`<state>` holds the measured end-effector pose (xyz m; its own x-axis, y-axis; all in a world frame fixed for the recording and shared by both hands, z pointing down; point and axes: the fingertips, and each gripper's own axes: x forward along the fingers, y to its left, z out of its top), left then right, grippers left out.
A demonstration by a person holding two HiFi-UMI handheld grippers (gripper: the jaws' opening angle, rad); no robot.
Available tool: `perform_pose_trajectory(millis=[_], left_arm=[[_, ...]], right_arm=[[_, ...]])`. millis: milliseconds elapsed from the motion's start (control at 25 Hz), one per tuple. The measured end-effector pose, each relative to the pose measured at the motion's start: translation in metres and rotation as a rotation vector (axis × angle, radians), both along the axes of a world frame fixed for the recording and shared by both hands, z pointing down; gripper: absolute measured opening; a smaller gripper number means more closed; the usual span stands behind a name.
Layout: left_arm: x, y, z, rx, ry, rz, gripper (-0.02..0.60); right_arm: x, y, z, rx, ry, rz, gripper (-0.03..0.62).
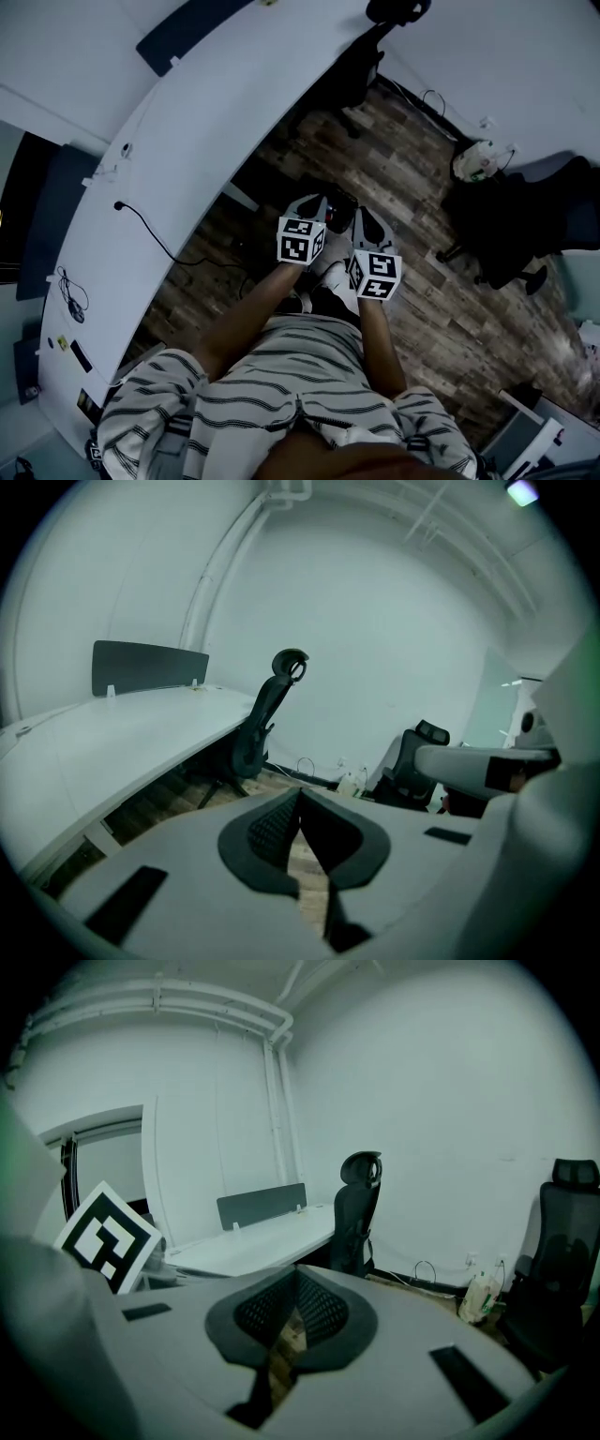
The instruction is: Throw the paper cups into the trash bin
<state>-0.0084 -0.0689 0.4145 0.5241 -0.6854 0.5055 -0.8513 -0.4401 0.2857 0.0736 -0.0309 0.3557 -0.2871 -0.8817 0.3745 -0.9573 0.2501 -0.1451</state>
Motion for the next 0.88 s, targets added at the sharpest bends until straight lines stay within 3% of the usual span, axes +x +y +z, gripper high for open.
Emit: perform_pose_trajectory(millis=[880], left_arm=[[-0.007, 0.015, -0.115, 0.283, 0.035, 0.111, 0.025]], right_arm=[[-0.003, -0.002, -0.076, 0.180, 0.009, 0.017, 0.009]])
